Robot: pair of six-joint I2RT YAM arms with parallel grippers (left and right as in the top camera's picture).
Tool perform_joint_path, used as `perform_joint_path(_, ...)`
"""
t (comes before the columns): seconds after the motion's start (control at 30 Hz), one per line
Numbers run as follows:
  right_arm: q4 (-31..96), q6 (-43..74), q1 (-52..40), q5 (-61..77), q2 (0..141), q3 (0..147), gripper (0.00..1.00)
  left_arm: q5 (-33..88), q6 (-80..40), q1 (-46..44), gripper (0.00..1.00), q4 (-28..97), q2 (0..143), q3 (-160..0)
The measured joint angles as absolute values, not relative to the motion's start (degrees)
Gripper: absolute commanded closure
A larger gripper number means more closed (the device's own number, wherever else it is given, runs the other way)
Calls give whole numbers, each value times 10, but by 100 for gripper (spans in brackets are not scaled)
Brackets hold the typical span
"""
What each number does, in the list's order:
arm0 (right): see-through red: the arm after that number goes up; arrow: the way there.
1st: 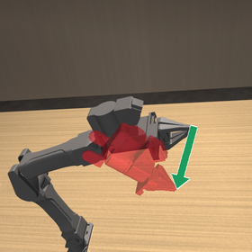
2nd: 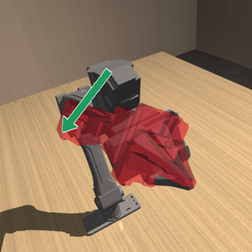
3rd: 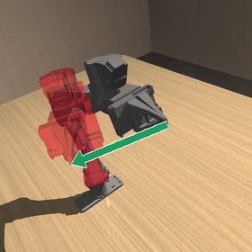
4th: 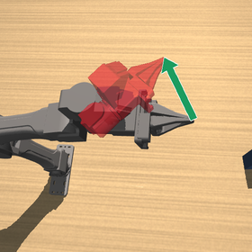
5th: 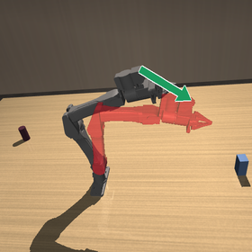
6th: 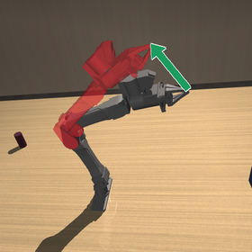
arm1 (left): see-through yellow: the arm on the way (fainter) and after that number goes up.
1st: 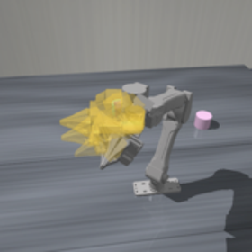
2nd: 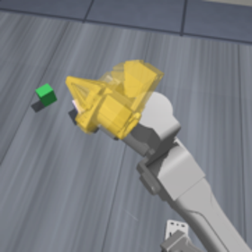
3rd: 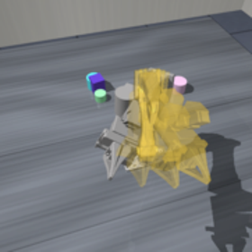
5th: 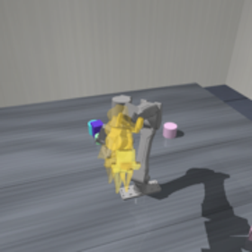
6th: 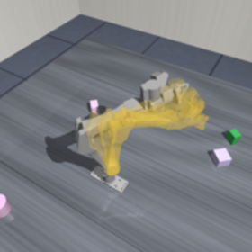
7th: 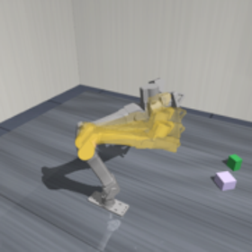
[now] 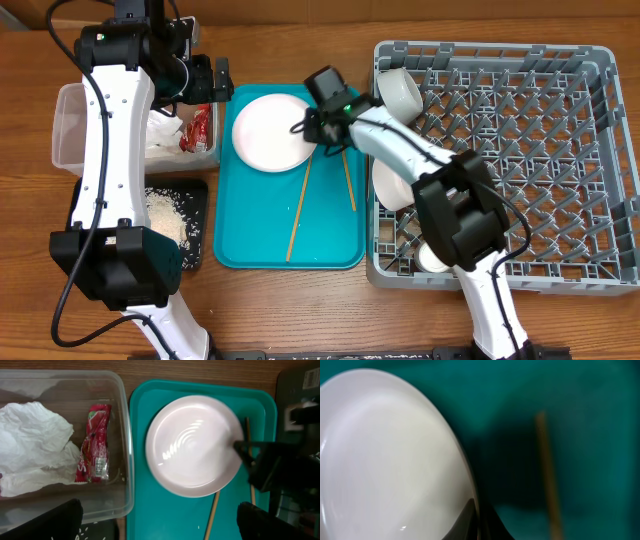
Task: Sort waste into correct bins and load items into the dishwasher
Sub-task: 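Lift the white plate and stand it upright in the rack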
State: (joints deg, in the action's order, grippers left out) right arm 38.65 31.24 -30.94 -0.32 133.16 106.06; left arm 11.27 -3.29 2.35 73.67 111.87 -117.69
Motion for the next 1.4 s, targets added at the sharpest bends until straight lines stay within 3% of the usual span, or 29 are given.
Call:
perform_joint_path(0.1,423,272,-282,-56,1290,1086,96,113,-33,23,0,737,1119,-1177)
perform_joint_path(0.33,436,123,-253,-236,1041,1135,96,113,-33,23,0,737,1119,-1177)
perform_joint_path(0.63,507,53,-197,-513,1011,1107,96,113,-33,23,0,737,1119,-1177)
perform_joint_path(0.97,418,32,-173,-611,1029,939,96,113,-33,23,0,737,1119,-1177)
perform_joint_path(1.4,341,11,-173,-586,1029,849,96,113,-33,23,0,737,1119,-1177)
